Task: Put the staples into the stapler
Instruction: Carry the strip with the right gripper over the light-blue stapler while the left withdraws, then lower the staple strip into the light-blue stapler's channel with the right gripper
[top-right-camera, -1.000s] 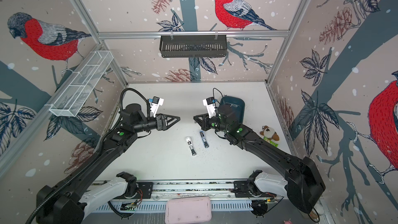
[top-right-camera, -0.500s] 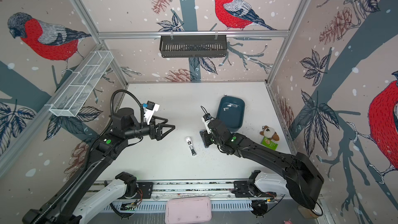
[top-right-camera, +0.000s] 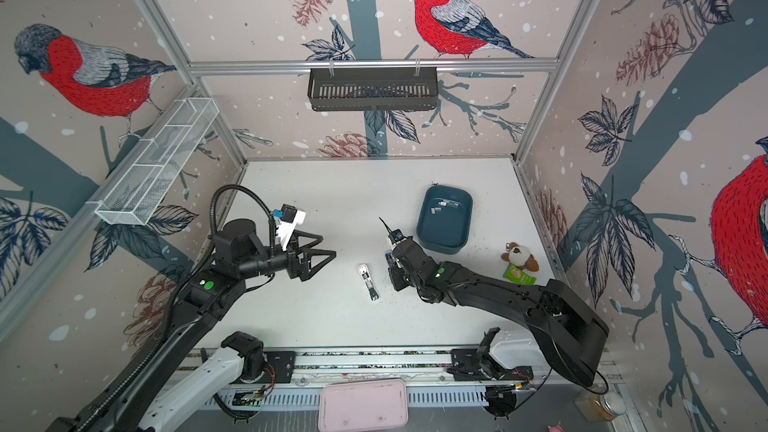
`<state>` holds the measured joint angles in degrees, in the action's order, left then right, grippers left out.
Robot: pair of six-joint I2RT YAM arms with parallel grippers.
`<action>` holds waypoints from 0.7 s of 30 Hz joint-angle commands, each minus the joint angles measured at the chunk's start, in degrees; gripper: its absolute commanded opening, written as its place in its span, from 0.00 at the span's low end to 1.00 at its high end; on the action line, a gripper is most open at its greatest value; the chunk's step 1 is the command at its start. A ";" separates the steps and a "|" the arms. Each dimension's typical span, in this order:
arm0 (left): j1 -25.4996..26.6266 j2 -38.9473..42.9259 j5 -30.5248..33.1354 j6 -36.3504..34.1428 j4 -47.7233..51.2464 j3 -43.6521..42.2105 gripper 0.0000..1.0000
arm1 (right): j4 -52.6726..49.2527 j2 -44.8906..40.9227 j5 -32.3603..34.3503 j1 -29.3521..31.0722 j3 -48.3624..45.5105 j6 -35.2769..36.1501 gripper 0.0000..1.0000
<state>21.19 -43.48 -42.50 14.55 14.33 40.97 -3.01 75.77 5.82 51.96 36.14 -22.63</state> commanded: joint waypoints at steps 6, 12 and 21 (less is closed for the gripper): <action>-0.01 0.51 -1.16 -1.38 -1.85 -0.69 0.97 | 2.92 2.42 1.36 0.26 -0.21 -1.14 0.13; -0.03 1.18 -2.24 -1.78 -2.28 -0.76 0.97 | 3.09 2.91 1.98 0.30 -0.46 -1.06 0.13; 0.01 1.11 -2.67 -2.15 -2.20 -0.83 0.97 | 3.84 4.55 2.26 0.33 -0.55 -0.96 0.13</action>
<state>21.19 -42.54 -43.94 13.54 14.15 40.21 -0.30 79.92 7.16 52.16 35.62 -23.00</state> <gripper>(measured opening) 0.969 0.147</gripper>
